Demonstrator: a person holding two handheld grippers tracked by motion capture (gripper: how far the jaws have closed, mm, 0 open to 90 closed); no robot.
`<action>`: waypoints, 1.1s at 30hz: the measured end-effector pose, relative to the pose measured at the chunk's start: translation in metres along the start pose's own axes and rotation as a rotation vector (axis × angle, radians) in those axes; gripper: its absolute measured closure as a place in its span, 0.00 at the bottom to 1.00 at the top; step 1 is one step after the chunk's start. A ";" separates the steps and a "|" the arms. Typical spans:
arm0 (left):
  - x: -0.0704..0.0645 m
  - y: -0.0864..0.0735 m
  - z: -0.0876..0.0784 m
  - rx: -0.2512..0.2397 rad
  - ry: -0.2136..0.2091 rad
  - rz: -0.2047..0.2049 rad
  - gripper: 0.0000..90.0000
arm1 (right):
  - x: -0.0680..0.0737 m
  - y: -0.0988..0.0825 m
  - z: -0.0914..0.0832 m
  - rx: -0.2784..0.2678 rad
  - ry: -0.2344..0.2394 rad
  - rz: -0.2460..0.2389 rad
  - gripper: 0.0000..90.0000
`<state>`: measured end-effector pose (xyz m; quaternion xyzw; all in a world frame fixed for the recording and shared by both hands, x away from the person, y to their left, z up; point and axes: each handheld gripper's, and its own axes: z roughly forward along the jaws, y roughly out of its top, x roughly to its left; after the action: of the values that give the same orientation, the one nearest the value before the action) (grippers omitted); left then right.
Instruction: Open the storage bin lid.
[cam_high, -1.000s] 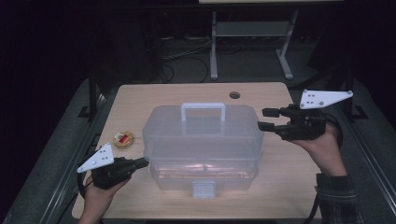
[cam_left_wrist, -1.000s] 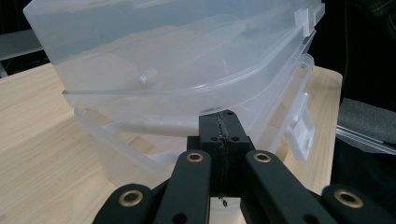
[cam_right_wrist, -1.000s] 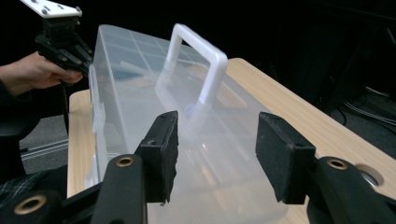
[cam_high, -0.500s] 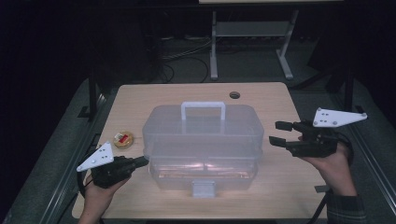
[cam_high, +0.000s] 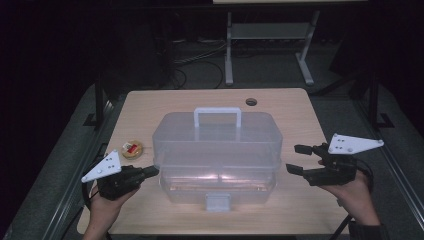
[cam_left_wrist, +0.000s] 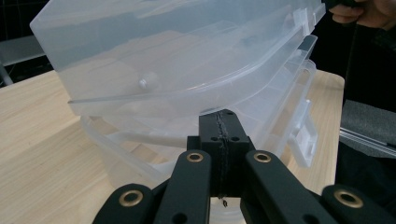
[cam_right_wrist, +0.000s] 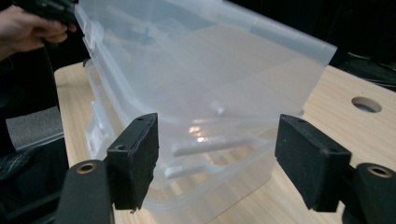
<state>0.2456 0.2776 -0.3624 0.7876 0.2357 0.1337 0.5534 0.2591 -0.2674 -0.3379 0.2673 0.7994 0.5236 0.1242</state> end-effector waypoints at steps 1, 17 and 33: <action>0.000 0.000 0.000 -0.001 0.001 0.002 1.00 | 0.001 -0.001 0.001 0.005 0.002 0.000 0.33; 0.002 0.005 0.000 -0.010 -0.002 0.011 1.00 | 0.007 -0.014 0.020 0.054 0.064 0.015 0.64; 0.003 0.005 0.001 -0.010 -0.012 0.005 1.00 | 0.007 -0.011 0.024 0.017 0.148 0.043 1.00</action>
<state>0.2495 0.2773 -0.3578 0.7862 0.2298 0.1317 0.5584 0.2616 -0.2488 -0.3576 0.2460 0.8050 0.5375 0.0511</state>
